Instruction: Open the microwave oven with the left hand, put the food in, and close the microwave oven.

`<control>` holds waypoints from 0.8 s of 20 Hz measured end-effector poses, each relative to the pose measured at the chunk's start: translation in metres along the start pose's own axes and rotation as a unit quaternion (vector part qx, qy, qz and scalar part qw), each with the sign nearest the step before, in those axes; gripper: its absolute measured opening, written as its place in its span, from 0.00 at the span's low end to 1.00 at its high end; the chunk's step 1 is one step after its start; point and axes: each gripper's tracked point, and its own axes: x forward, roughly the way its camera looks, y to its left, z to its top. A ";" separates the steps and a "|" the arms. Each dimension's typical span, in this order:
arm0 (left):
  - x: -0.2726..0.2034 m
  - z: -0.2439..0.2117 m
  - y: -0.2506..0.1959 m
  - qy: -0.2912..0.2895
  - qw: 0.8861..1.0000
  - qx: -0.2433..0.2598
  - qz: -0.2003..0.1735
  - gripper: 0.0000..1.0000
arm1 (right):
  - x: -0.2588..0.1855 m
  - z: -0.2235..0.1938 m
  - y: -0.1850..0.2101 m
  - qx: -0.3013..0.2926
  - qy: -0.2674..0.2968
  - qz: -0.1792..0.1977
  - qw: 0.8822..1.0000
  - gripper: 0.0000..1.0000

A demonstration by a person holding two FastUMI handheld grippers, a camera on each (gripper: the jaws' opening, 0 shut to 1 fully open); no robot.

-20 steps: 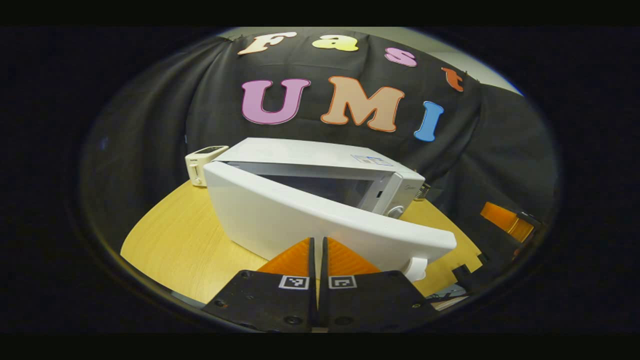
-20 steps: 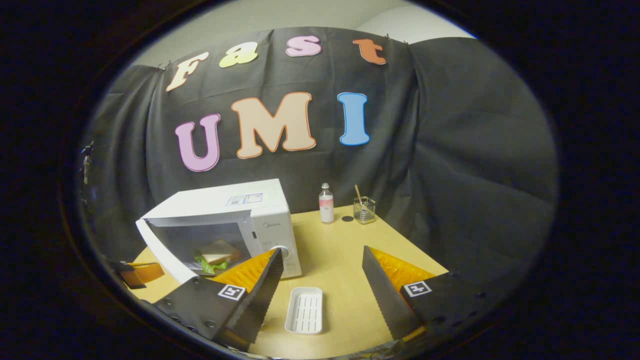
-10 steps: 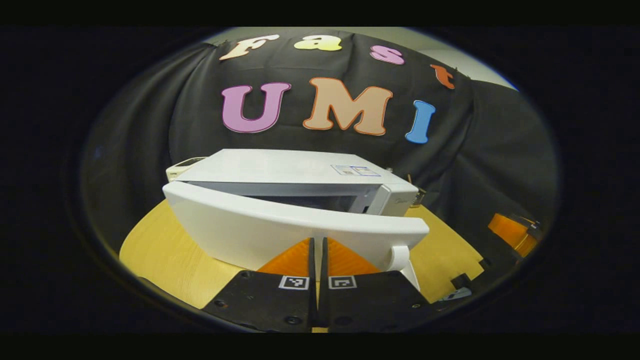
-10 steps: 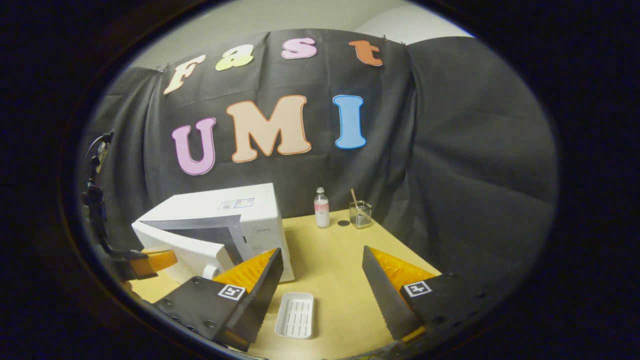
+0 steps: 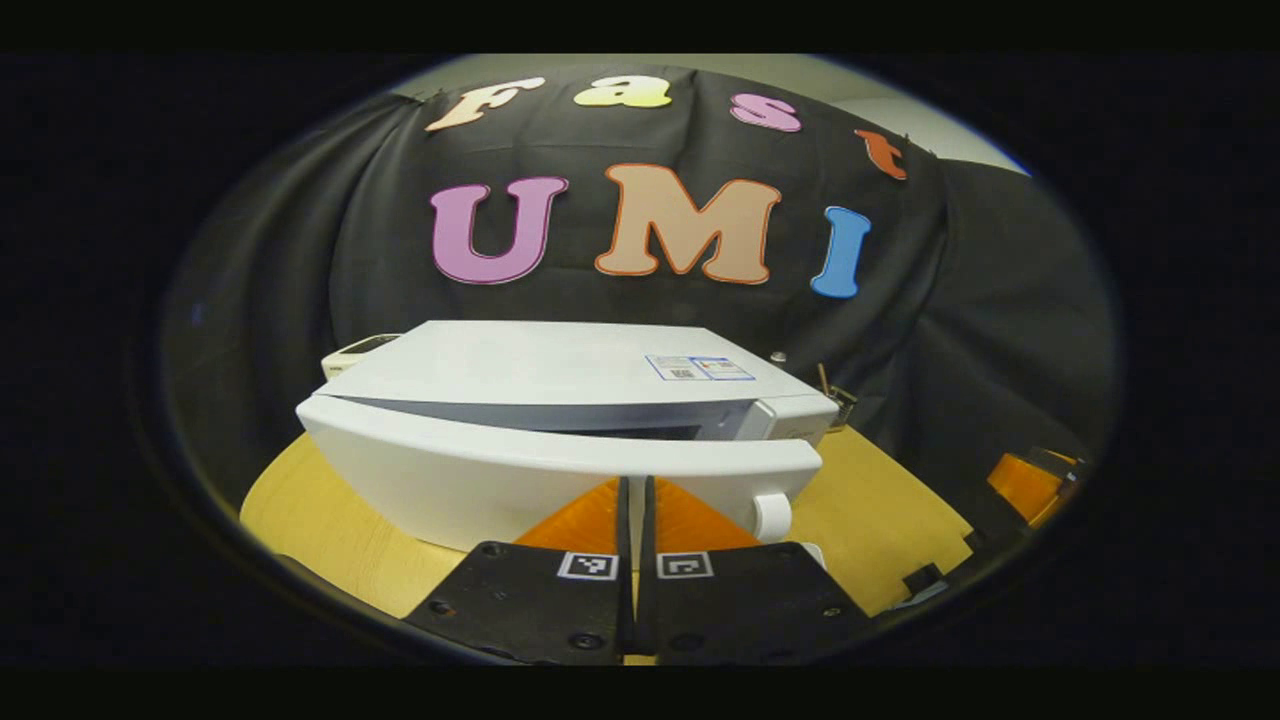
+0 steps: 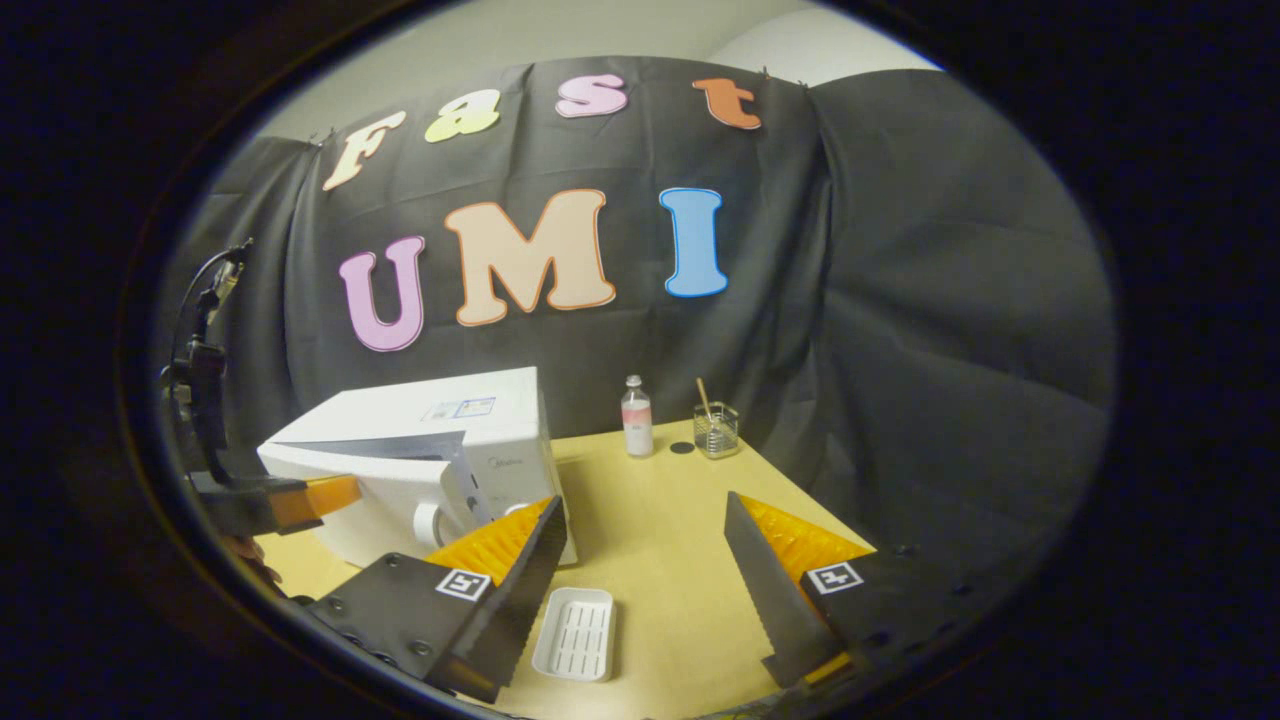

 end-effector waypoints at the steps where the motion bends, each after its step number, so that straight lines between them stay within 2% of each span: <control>1: 0.004 0.001 0.000 -0.001 1.000 -0.003 0.003 0.00 | 0.001 0.000 -0.002 -0.001 0.000 0.000 1.000 0.92; 5: 0.016 0.006 0.000 -0.006 1.000 -0.017 0.016 0.02 | 0.004 -0.001 -0.009 0.003 0.003 -0.002 1.000 0.92; 6: 0.018 0.005 0.001 -0.005 1.000 -0.020 0.019 0.00 | 0.005 -0.001 -0.011 0.004 0.004 -0.004 1.000 0.92; 16: 0.033 0.001 0.000 0.003 0.999 -0.034 0.040 0.00 | 0.017 -0.001 -0.016 0.010 0.007 -0.009 1.000 0.92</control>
